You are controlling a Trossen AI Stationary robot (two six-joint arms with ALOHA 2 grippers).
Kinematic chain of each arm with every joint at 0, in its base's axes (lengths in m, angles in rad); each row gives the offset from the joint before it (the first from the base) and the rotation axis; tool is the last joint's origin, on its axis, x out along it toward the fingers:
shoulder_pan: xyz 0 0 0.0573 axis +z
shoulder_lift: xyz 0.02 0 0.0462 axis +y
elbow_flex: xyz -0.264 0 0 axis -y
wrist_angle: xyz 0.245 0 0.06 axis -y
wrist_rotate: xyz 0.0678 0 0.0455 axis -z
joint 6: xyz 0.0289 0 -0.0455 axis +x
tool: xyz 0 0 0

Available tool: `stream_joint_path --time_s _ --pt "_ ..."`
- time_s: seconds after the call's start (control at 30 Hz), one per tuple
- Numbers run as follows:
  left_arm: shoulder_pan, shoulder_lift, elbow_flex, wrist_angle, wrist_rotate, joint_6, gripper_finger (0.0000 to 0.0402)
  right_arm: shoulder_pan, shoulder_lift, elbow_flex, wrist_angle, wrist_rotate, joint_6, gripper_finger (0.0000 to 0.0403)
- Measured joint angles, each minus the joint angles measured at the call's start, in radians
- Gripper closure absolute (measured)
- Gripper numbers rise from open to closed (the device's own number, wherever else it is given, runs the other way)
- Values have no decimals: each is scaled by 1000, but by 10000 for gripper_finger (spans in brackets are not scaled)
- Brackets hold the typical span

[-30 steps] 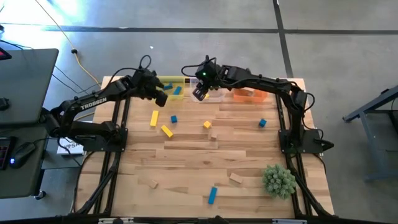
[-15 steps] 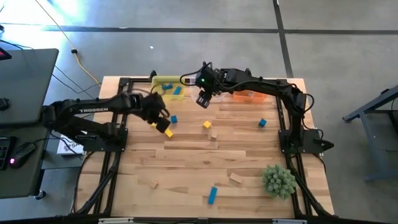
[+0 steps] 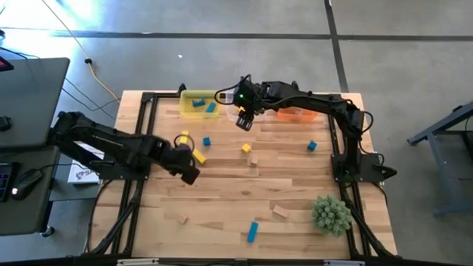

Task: Sort & place blocks by color
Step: Put the brown block into the orange bin

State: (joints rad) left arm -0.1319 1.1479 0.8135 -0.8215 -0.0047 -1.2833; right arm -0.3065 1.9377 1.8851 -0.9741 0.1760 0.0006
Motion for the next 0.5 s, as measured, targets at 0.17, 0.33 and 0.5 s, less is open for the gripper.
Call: stream_joint_path --time_s 0.17,0.33,0.5 --pt "-164 11 0 2 -54 -214 204 0 0 0 2 0 -8 231" --pt "-298 45 0 7 -102 -384 204 -1 0 0 5 0 -8 231" --pt "-399 115 0 27 -102 -512 204 -1 0 -1 6 0 -2 231"
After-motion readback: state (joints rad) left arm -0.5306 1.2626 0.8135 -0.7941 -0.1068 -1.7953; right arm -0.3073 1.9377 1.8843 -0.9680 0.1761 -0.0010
